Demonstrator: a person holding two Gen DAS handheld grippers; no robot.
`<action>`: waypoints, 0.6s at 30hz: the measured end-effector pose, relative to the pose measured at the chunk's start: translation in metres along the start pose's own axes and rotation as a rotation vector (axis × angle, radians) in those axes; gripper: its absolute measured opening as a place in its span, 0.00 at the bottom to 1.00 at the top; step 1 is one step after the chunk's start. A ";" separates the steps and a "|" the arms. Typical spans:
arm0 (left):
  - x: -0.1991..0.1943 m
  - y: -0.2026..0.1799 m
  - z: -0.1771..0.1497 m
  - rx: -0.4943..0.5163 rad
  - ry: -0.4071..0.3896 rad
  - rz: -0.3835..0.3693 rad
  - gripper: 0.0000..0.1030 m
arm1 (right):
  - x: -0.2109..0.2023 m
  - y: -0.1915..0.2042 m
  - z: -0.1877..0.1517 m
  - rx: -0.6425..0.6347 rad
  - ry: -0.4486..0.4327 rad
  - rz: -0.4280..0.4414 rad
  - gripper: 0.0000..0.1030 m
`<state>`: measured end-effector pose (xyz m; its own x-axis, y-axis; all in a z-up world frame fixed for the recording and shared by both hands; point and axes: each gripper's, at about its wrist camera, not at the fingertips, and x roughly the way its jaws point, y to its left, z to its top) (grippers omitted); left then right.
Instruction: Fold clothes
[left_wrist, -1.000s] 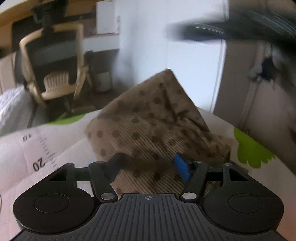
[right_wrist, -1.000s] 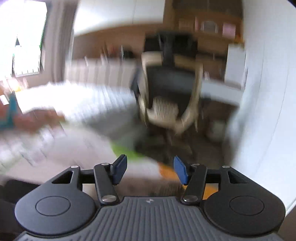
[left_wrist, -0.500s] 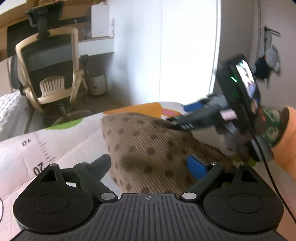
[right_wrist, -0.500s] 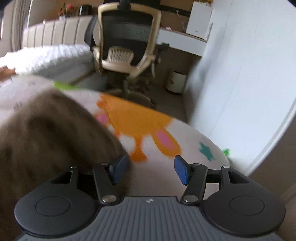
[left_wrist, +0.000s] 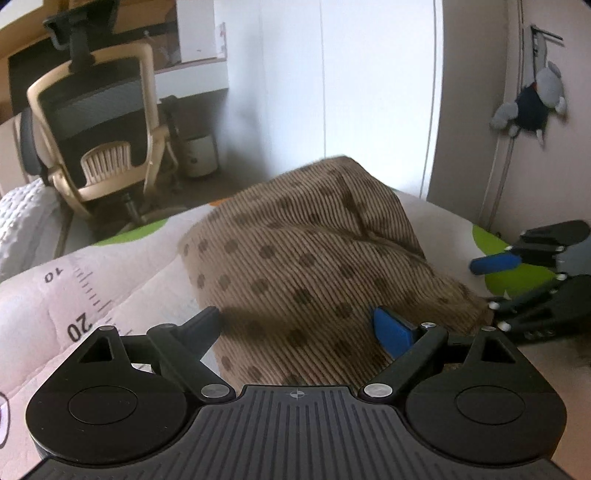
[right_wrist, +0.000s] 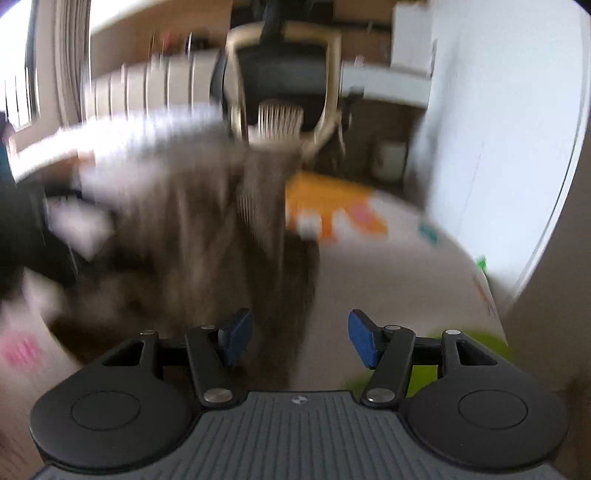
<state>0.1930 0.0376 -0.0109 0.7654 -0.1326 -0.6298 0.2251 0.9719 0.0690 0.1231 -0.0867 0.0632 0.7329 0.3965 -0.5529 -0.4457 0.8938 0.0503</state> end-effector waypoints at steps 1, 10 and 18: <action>0.001 -0.002 -0.002 0.010 0.000 0.001 0.91 | -0.003 -0.006 0.011 0.059 -0.043 0.048 0.68; 0.000 -0.015 -0.016 0.074 -0.034 0.015 0.92 | 0.104 -0.018 0.058 0.301 -0.051 0.272 0.80; -0.015 0.061 -0.022 -0.334 -0.126 -0.201 0.93 | 0.095 -0.021 0.065 0.271 -0.039 0.274 0.23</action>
<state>0.1818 0.1031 -0.0137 0.7988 -0.3285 -0.5040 0.1848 0.9313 -0.3140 0.2357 -0.0544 0.0638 0.6270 0.6313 -0.4564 -0.4797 0.7745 0.4123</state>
